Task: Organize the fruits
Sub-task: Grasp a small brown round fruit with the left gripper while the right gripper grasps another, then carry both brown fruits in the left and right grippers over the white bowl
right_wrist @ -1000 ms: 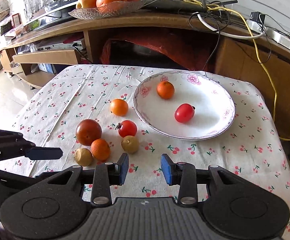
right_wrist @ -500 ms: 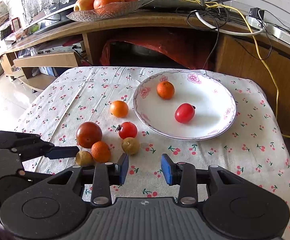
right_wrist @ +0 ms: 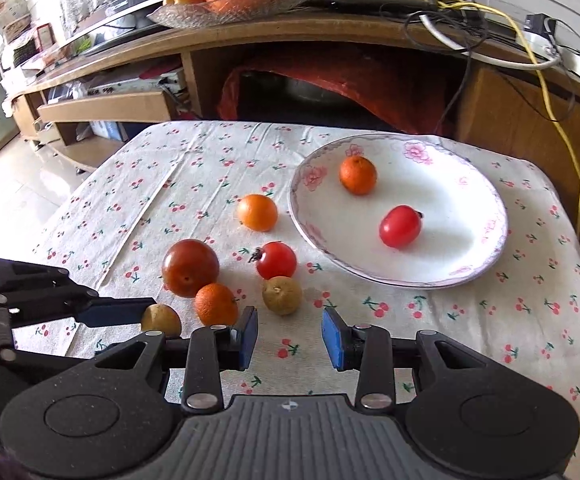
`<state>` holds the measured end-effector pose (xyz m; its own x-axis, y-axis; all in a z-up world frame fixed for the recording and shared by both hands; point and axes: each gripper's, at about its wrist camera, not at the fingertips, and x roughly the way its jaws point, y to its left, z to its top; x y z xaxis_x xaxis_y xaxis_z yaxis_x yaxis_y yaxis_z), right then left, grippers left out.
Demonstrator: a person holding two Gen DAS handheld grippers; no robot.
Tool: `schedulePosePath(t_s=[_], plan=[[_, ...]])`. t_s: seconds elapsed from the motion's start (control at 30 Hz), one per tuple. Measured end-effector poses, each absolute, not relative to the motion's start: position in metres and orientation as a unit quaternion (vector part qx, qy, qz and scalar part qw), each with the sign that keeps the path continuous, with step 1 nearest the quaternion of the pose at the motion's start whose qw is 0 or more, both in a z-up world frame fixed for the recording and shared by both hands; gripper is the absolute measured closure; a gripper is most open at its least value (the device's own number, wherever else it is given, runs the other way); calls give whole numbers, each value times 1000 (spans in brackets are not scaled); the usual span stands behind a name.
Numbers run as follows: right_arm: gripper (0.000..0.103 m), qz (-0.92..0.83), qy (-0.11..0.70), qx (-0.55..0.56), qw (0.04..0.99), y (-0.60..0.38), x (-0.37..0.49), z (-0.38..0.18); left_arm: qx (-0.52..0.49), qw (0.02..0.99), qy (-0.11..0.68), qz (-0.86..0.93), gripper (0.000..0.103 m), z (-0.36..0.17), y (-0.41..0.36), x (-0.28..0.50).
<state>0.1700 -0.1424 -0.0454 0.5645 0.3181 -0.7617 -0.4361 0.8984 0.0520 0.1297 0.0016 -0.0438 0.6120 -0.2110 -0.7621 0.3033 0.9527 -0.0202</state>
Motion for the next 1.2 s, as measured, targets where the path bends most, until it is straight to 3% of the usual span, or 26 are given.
schedulePosePath(t_s=[0.23, 0.4, 1.2], plan=[[74, 212, 420, -79, 879, -131, 184, -58, 57, 893, 423, -140, 66, -47, 8, 128], [82, 207, 424, -85, 878, -123, 191, -64, 52, 892, 429, -136, 66, -48, 12, 129], [83, 205, 440, -133, 864, -168, 126, -49, 96, 879, 424, -198, 65, -52, -30, 111]])
